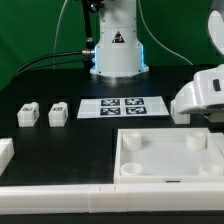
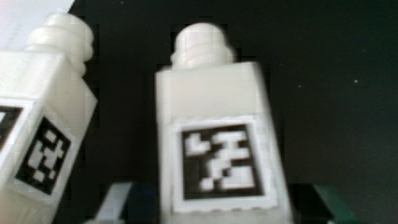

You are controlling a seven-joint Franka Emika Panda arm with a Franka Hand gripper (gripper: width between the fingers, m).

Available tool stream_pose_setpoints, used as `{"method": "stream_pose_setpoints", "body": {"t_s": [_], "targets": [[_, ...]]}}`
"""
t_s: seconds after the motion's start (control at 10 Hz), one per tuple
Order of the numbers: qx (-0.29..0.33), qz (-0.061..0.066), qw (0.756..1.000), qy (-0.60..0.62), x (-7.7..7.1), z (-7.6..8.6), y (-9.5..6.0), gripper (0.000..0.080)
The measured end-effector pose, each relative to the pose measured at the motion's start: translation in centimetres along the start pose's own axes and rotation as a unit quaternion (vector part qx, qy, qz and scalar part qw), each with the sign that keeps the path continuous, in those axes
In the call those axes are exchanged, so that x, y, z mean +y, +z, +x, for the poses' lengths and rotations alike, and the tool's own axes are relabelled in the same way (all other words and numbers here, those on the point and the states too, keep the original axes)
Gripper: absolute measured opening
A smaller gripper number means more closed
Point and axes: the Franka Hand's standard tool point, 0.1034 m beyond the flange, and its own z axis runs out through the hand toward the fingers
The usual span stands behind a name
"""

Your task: Assemble one leg

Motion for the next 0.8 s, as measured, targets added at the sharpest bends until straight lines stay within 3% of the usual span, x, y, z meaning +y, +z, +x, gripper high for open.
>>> {"method": "stream_pose_setpoints", "body": {"t_s": [0.4,0.8], "targets": [[0.000,-0.001,1.000,0.000,0.0,-0.1,-0.1,0.0291],[-0.006,-0.007,1.000,0.002,0.7,-2.0,-2.2,0.0292]]}}
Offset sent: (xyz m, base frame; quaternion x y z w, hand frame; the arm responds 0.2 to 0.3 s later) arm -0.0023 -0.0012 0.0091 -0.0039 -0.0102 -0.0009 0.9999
